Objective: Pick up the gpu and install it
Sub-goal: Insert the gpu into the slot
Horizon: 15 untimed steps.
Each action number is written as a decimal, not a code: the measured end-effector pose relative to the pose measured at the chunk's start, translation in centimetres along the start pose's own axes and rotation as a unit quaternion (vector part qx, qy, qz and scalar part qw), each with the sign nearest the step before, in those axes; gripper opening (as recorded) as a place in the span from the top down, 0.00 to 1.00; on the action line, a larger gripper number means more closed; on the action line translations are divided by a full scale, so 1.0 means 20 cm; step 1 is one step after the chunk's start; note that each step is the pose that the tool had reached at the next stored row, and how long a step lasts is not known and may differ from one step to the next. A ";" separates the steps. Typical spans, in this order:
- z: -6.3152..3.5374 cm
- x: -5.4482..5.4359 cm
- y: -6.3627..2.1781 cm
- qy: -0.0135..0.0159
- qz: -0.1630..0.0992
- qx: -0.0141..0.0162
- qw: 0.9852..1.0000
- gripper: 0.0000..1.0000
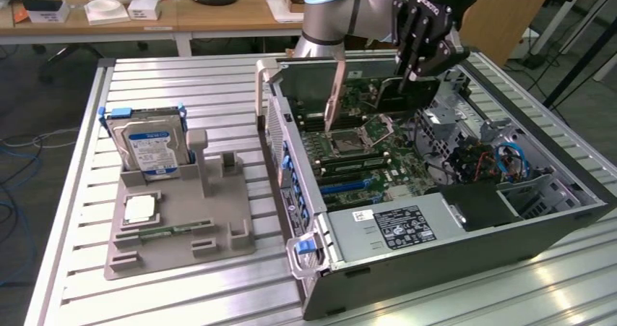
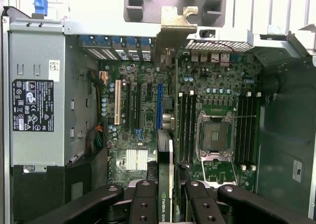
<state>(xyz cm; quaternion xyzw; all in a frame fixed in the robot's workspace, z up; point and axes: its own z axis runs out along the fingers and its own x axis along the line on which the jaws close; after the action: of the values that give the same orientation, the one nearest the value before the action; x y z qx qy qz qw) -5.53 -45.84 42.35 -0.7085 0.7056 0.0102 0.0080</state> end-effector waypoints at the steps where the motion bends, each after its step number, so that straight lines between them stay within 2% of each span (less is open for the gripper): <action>1: 0.005 0.00 0.000 0.000 0.001 0.000 1.000 0.74; 15: 0.085 0.00 0.000 0.000 0.005 0.000 1.000 0.74</action>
<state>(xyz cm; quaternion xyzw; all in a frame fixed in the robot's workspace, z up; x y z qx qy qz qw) -5.53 -45.83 40.65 -0.7049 0.7092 0.0102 0.0080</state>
